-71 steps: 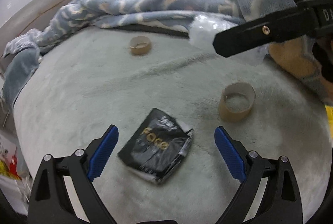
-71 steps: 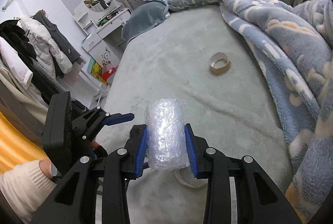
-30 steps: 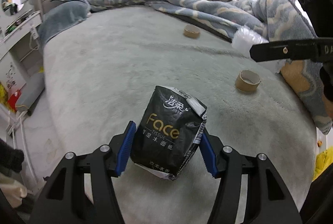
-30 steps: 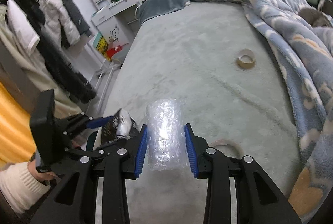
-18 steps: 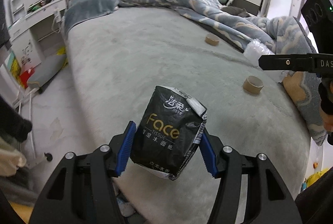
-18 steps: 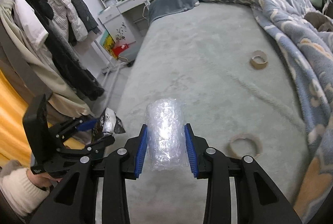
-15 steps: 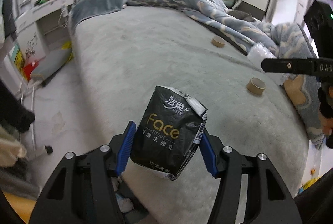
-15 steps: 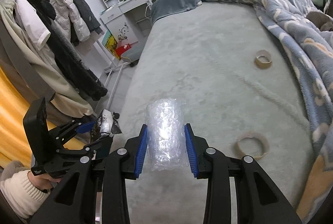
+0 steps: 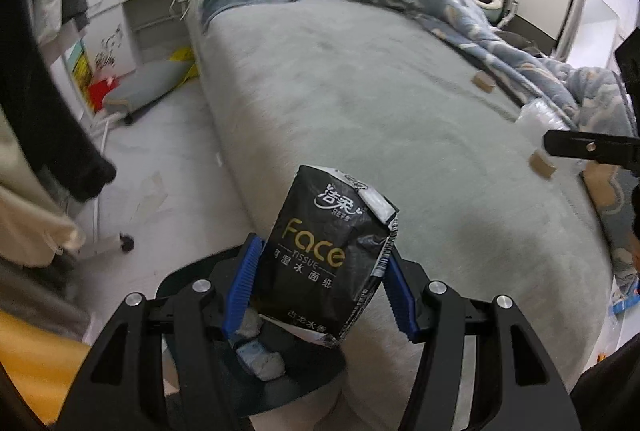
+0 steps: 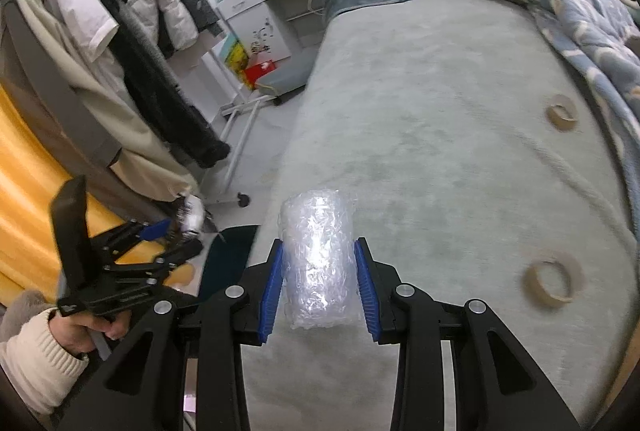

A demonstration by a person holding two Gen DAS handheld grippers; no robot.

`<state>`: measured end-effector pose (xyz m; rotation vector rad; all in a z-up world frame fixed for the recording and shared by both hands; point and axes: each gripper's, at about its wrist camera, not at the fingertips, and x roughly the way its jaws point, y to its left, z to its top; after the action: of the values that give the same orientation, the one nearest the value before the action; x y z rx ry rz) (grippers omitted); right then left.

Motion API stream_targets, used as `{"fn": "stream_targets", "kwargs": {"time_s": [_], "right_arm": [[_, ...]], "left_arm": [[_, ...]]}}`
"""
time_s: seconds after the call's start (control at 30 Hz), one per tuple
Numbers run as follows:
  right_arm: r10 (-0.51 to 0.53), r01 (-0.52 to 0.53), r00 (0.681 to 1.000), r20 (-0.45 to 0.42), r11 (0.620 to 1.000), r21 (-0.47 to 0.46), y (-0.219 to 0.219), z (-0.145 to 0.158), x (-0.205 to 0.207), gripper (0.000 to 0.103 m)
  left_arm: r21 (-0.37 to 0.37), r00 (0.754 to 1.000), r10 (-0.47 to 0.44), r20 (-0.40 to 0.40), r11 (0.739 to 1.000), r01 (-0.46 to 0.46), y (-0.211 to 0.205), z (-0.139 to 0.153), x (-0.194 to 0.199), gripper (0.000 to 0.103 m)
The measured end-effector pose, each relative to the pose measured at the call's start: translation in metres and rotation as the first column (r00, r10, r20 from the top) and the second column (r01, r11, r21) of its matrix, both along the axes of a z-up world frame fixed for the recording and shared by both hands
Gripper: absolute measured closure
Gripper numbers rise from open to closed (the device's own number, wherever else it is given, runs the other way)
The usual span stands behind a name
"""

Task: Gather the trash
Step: 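Carry the tissue pack and bubble-wrap roll over the green bin with both grippers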

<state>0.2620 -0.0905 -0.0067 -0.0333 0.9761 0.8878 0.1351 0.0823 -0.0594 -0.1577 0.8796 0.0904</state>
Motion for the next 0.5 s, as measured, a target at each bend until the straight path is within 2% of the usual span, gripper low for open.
{"fn": "stream_targets", "kwargs": {"time_s": [0.1,0.2,0.33,0.5], "right_arm": [[0.037,-0.037,0.999,0.004,0.999,-0.006,0.021,0.0,-0.007,0.067],[0.076,-0.076,0.997,0.005,0.997,-0.011,0.041,-0.003,-0.014,0.067],[0.109,-0.109,0.994,-0.01,0.994,-0.028,0.063,-0.01,-0.018,0.067],[0.149,-0.149,0.989,-0.024,0.988,-0.024,0.089,-0.014,-0.022,0.067]], "left_arm": [[-0.018,0.999,0.025,-0.027,1.0,-0.025,0.014,-0.008,-0.004,0.041],[-0.002,0.997,0.037,-0.061,0.999,-0.038,0.024,-0.018,-0.008,0.041],[-0.049,0.992,0.06,-0.108,0.997,-0.065,0.036,-0.034,-0.009,0.041],[-0.071,0.984,0.08,-0.157,0.993,-0.092,0.052,-0.049,-0.01,0.041]]}}
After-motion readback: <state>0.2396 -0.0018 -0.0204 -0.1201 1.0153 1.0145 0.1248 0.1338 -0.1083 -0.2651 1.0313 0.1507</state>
